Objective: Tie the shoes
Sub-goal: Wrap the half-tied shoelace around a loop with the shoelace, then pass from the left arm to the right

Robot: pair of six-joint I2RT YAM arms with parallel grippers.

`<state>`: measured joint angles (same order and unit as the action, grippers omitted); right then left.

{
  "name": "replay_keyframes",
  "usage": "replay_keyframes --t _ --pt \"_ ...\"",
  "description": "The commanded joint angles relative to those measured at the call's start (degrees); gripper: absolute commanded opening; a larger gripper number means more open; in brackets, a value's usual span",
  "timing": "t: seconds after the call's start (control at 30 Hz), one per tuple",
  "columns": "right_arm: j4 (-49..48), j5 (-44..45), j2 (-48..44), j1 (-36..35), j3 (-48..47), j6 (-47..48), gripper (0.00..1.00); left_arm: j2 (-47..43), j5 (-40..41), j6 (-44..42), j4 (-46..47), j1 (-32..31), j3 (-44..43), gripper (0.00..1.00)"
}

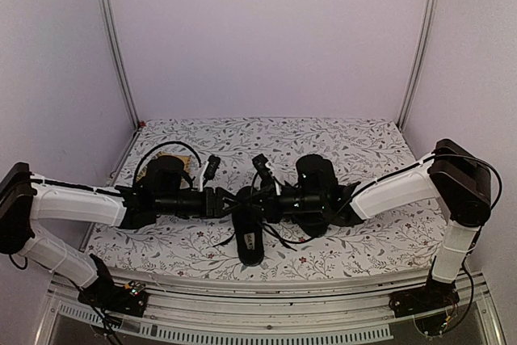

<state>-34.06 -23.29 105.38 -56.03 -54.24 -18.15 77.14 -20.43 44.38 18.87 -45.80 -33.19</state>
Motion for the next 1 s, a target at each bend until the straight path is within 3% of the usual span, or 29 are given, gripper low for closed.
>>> replay_keyframes --t 0.0,0.37,0.57,0.8,0.97 --pt "-2.8 -1.3 0.6 -0.6 0.3 0.6 0.02 1.8 -2.2 2.4 6.2 0.7 -1.2 0.51" --pt "-4.0 -0.6 3.6 -1.4 0.4 0.1 0.02 4.0 -2.4 5.8 10.9 0.8 0.9 0.52" --pt "-4.3 -0.3 3.5 -1.4 0.8 0.2 0.02 4.5 -0.1 5.1 6.3 0.9 -0.5 0.5" --pt "-4.4 -0.4 3.4 -1.4 0.9 0.2 0.02 5.7 0.4 5.5 3.9 0.8 -0.9 0.43" --pt "-4.5 -0.3 3.3 -1.4 0.9 0.2 0.02 6.3 -1.2 6.4 6.7 0.8 -0.5 0.29"
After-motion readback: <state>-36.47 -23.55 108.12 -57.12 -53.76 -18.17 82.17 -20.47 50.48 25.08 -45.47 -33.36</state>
